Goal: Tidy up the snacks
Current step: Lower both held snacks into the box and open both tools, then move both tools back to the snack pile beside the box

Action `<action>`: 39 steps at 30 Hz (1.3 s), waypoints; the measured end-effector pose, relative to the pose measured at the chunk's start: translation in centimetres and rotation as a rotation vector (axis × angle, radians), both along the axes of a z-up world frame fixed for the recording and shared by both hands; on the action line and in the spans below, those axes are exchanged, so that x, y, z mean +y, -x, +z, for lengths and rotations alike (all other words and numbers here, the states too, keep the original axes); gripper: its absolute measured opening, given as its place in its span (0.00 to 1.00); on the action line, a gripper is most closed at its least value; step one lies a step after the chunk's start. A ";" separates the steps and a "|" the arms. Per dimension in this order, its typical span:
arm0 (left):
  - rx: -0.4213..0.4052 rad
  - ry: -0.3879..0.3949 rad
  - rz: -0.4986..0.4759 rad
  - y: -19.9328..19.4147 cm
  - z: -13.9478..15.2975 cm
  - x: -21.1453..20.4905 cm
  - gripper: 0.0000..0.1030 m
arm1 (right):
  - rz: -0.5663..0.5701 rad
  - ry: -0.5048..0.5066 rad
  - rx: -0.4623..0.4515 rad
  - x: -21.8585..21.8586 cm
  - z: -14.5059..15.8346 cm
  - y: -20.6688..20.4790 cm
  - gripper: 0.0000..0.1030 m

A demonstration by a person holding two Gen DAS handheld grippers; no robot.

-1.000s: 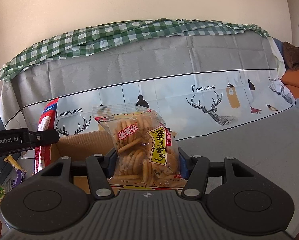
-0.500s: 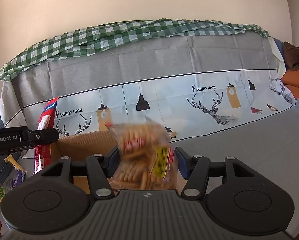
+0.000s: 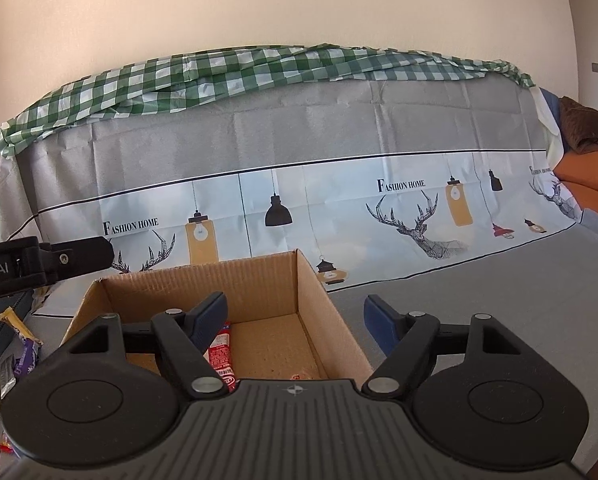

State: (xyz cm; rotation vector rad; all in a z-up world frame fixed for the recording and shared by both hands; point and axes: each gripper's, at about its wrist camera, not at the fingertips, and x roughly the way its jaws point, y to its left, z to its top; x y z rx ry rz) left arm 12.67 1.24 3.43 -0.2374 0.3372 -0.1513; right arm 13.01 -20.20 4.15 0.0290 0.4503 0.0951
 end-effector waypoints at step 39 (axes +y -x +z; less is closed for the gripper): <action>0.456 0.415 0.519 10.2 -4.3 26.2 0.99 | 0.206 -0.131 -0.020 11.4 0.4 5.0 0.78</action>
